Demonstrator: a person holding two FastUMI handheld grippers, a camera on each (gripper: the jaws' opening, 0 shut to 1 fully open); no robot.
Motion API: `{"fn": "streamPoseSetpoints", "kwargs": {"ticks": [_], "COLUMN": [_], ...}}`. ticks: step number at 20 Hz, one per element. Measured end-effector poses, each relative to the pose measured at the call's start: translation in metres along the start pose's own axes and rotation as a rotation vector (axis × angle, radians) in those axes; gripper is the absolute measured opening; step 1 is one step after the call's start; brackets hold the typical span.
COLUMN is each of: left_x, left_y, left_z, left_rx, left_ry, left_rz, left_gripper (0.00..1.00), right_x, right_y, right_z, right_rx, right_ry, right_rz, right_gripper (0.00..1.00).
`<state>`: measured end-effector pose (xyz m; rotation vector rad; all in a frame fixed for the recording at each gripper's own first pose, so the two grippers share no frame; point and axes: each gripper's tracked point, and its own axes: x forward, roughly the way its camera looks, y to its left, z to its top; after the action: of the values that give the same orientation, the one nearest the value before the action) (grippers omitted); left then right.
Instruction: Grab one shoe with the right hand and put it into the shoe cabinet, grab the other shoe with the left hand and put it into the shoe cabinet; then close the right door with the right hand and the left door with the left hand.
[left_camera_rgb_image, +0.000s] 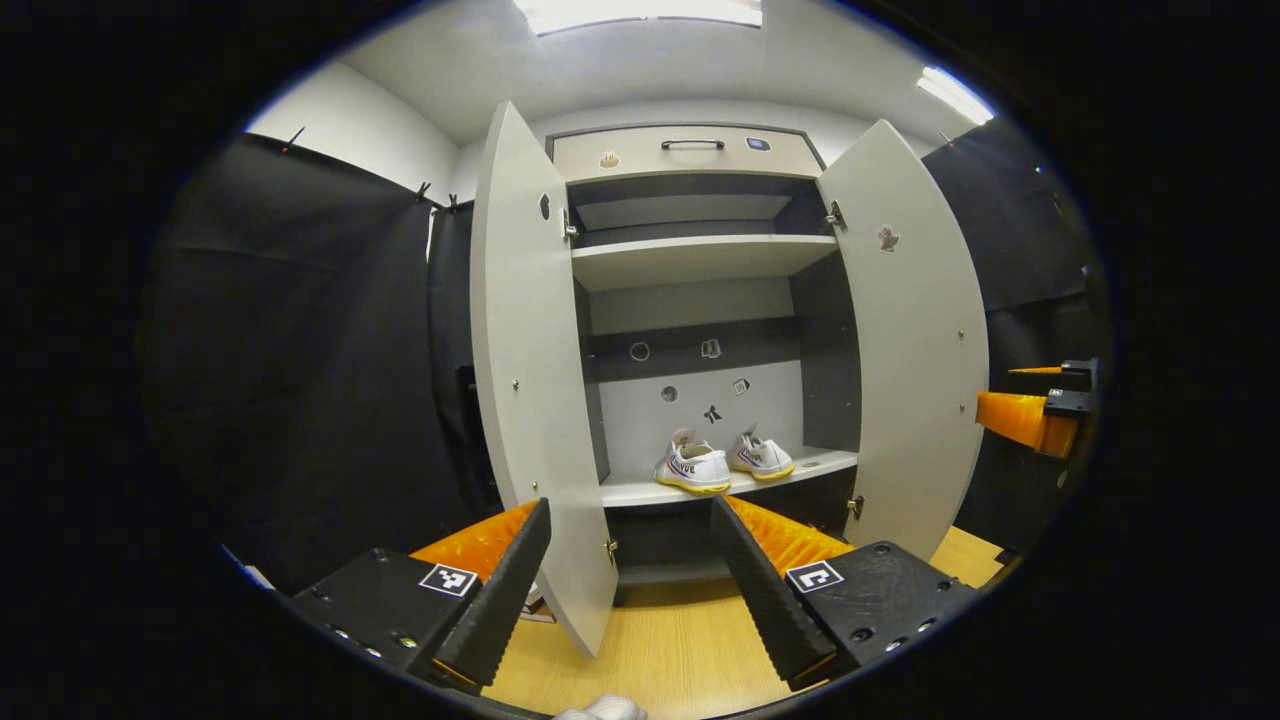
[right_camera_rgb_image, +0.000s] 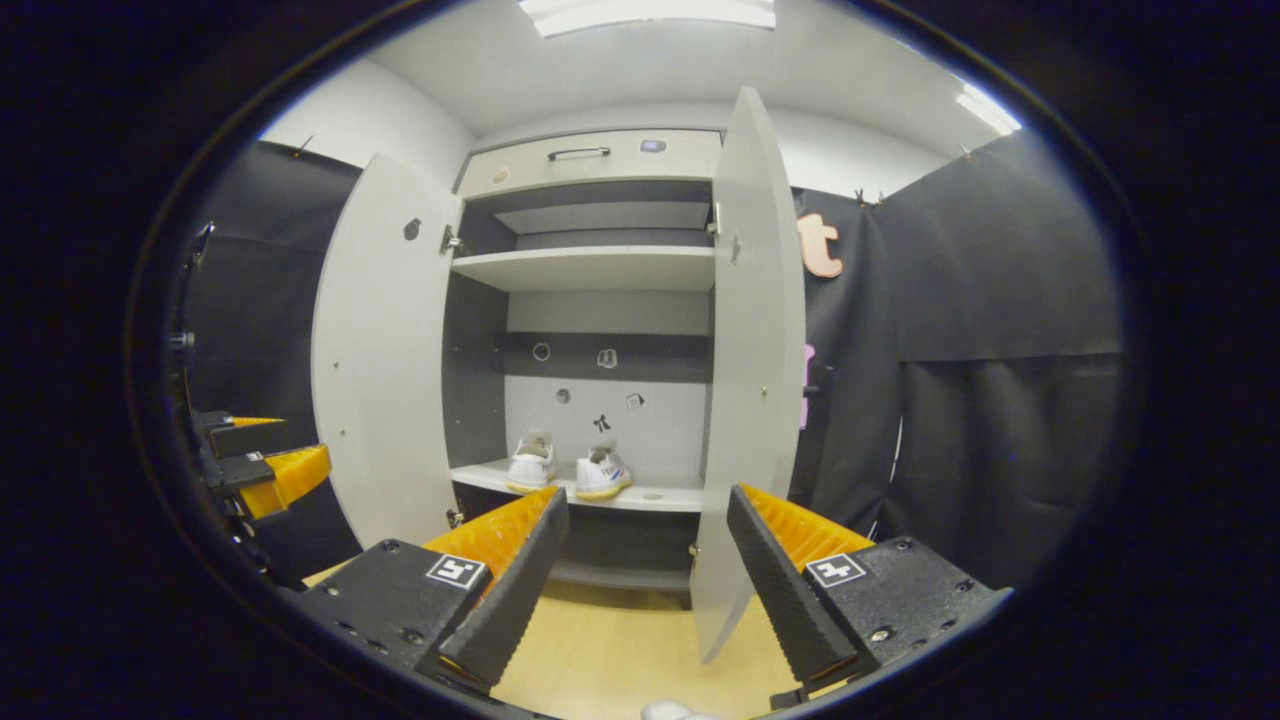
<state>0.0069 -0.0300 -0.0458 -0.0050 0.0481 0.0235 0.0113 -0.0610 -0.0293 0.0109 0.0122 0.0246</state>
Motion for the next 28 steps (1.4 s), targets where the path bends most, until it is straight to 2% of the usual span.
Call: {"fn": "streamPoseSetpoints", "kwargs": {"ticks": [2, 3, 5, 6, 7, 9, 10, 11, 13, 14, 16, 17, 18, 19, 20, 21, 22, 24, 28], "left_x": [0.001, 0.004, 0.007, 0.008, 0.009, 0.012, 0.013, 0.014, 0.018, 0.019, 0.021, 0.022, 0.023, 0.023, 0.024, 0.024, 0.025, 0.025, 0.028], "left_y": [-0.006, -0.009, -0.016, -0.019, -0.021, -0.028, -0.03, -0.033, -0.038, -0.039, -0.041, -0.043, -0.044, -0.045, -0.045, -0.046, -0.047, -0.046, -0.044], "left_z": [0.003, 0.003, 0.002, 0.002, 0.002, 0.001, 0.001, 0.002, 0.003, 0.004, 0.006, 0.006, 0.006, 0.006, 0.005, 0.002, 0.002, 0.001, 0.001], "left_rx": [-0.014, -0.019, -0.013, -0.005, 0.0, 0.007, 0.009, 0.005, -0.008, -0.008, -0.007, -0.008, -0.012, -0.017, -0.019, -0.021, -0.024, -0.021, -0.016], "left_ry": [-0.014, -0.014, -0.003, -0.002, -0.002, 0.002, 0.002, 0.004, 0.01, 0.012, 0.004, 0.005, 0.005, 0.004, 0.005, 0.011, 0.011, 0.012, 0.02], "left_rz": [-0.012, -0.016, -0.028, -0.029, -0.03, -0.032, -0.03, -0.029, -0.029, -0.024, -0.016, -0.016, -0.016, -0.015, -0.016, -0.014, -0.012, -0.004, 0.001], "left_gripper": [1.0, 0.96, 0.96, 0.96, 0.96, 0.96, 1.0, 0.96, 0.96, 1.0, 0.96, 1.0, 0.96, 1.0, 1.0, 0.96, 1.0, 0.96, 1.0], "right_x": [0.001, 0.002, 0.006, 0.01, 0.012, 0.02, 0.026, 0.032, 0.047, 0.053, 0.063, 0.065, 0.068, 0.069, 0.07, 0.07, 0.07, 0.069, 0.073], "right_y": [-0.021, -0.035, -0.072, -0.094, -0.115, -0.146, -0.162, -0.174, -0.183, -0.183, -0.178, -0.17, -0.166, -0.166, -0.165, -0.164, -0.16, -0.148, -0.099], "right_z": [0.003, 0.006, 0.011, 0.013, 0.01, 0.011, 0.008, 0.002, -0.003, -0.004, -0.002, 0.001, 0.002, 0.003, 0.003, 0.005, 0.007, 0.006, 0.005], "right_rx": [0.021, 0.027, 0.017, 0.009, 0.004, 0.032, 0.038, 0.044, 0.062, 0.062, 0.046, 0.04, 0.015, -0.006, -0.022, -0.031, -0.033, -0.06, -0.041], "right_ry": [-0.002, -0.008, -0.02, -0.025, -0.014, -0.017, -0.004, 0.015, 0.04, 0.045, 0.043, 0.034, 0.044, 0.042, 0.045, 0.049, 0.051, 0.05, 0.046], "right_rz": [-0.034, -0.056, -0.126, -0.176, -0.222, -0.279, -0.309, -0.328, -0.326, -0.317, -0.29, -0.263, -0.251, -0.244, -0.236, -0.227, -0.218, -0.193, -0.074], "right_gripper": [0.98, 0.98, 1.0, 0.97, 1.0, 0.98, 0.97, 1.0, 0.98, 0.98, 1.0, 0.98, 1.0, 0.92, 0.96, 0.96, 0.96, 0.96, 0.96]}}
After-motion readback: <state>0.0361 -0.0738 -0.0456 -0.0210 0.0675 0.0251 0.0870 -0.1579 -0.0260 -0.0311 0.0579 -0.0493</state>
